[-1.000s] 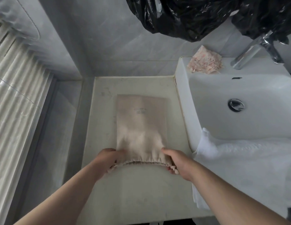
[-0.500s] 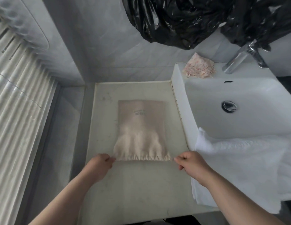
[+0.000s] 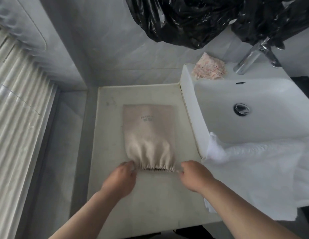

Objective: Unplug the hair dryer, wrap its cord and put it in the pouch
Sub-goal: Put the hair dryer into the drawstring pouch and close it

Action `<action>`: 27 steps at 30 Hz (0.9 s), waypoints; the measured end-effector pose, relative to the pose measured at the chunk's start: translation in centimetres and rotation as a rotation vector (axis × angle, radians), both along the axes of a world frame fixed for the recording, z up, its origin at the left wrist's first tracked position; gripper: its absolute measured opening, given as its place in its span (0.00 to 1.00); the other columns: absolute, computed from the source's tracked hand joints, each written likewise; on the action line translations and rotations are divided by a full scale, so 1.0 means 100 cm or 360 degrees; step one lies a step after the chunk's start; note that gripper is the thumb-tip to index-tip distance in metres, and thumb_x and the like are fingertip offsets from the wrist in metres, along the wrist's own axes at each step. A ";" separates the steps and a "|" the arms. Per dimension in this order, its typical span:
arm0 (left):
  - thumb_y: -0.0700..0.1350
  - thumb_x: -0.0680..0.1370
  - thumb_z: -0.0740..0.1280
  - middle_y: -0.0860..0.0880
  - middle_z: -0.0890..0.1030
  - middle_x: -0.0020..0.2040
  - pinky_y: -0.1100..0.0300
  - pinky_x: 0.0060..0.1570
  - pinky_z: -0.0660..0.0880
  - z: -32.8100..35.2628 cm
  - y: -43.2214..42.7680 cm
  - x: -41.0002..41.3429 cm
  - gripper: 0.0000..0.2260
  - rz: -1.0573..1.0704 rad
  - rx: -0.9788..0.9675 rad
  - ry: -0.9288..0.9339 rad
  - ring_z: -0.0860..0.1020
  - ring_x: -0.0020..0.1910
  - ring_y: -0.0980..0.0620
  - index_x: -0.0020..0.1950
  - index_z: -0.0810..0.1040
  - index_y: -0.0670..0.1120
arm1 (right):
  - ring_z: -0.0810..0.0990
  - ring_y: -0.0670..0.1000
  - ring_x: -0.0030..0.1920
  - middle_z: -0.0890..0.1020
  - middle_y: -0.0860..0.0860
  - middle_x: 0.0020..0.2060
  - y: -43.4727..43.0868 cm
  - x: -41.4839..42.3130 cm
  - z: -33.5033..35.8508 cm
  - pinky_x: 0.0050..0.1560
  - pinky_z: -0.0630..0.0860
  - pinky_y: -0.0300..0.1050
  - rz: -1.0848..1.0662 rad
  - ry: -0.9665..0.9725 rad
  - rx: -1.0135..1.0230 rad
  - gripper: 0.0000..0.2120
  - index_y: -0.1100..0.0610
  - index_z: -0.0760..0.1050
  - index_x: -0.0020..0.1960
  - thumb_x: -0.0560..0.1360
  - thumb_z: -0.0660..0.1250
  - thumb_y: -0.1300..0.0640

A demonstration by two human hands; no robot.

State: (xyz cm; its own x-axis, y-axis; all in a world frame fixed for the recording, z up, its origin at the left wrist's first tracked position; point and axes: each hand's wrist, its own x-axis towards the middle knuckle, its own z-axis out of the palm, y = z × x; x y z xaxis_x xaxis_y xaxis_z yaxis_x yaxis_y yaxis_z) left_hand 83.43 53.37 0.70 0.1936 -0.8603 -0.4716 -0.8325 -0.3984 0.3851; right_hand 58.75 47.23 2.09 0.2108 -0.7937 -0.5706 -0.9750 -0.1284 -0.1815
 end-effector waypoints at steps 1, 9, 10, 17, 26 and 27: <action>0.48 0.80 0.59 0.43 0.81 0.55 0.53 0.51 0.75 -0.002 -0.001 -0.005 0.10 0.0178 0.0097 0.0146 0.79 0.55 0.40 0.56 0.76 0.46 | 0.78 0.57 0.40 0.79 0.57 0.42 0.000 0.008 -0.005 0.39 0.67 0.43 -0.0150 -0.0168 0.0160 0.09 0.56 0.72 0.41 0.77 0.57 0.54; 0.54 0.80 0.66 0.50 0.62 0.30 0.59 0.25 0.56 -0.001 -0.003 0.003 0.15 0.0752 0.0165 0.0833 0.60 0.26 0.53 0.39 0.68 0.47 | 0.64 0.50 0.25 0.67 0.52 0.26 0.000 0.021 -0.023 0.27 0.61 0.41 -0.0913 -0.0861 0.0505 0.12 0.54 0.68 0.36 0.78 0.63 0.54; 0.55 0.79 0.66 0.51 0.61 0.30 0.59 0.26 0.55 -0.002 -0.005 0.005 0.15 0.0792 0.0149 0.0895 0.59 0.26 0.53 0.40 0.68 0.47 | 0.64 0.50 0.26 0.66 0.51 0.26 -0.002 0.020 -0.020 0.28 0.59 0.42 -0.0922 -0.0914 0.0493 0.12 0.54 0.69 0.36 0.77 0.64 0.53; 0.46 0.78 0.70 0.50 0.60 0.27 0.60 0.27 0.52 0.002 -0.017 0.028 0.18 0.1134 0.0026 0.1175 0.57 0.23 0.53 0.33 0.66 0.49 | 0.64 0.47 0.26 0.69 0.49 0.26 -0.018 0.001 -0.005 0.28 0.62 0.40 -0.1058 -0.1167 0.0249 0.06 0.53 0.77 0.40 0.76 0.68 0.59; 0.51 0.76 0.71 0.44 0.79 0.37 0.56 0.38 0.72 -0.002 -0.019 0.029 0.09 0.0866 -0.0007 0.0551 0.77 0.34 0.46 0.42 0.80 0.45 | 0.76 0.52 0.35 0.78 0.49 0.34 -0.018 -0.015 -0.010 0.38 0.73 0.44 -0.0919 -0.0870 0.0051 0.05 0.53 0.79 0.40 0.74 0.67 0.57; 0.52 0.76 0.71 0.42 0.82 0.51 0.54 0.48 0.77 -0.002 -0.024 0.027 0.14 0.0850 -0.0022 0.0540 0.81 0.46 0.42 0.57 0.81 0.45 | 0.79 0.54 0.39 0.79 0.50 0.40 -0.020 -0.013 -0.007 0.40 0.75 0.45 -0.0911 -0.0832 0.0075 0.03 0.51 0.79 0.44 0.73 0.66 0.56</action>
State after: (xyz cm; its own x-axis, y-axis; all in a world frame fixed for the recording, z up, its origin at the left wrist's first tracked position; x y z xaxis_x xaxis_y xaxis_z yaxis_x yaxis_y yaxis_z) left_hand 86.14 50.94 0.52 0.4397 -0.6929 -0.5715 -0.3509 -0.7182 0.6008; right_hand 57.42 45.27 1.43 0.0262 -0.8375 -0.5458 -0.6732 0.3888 -0.6290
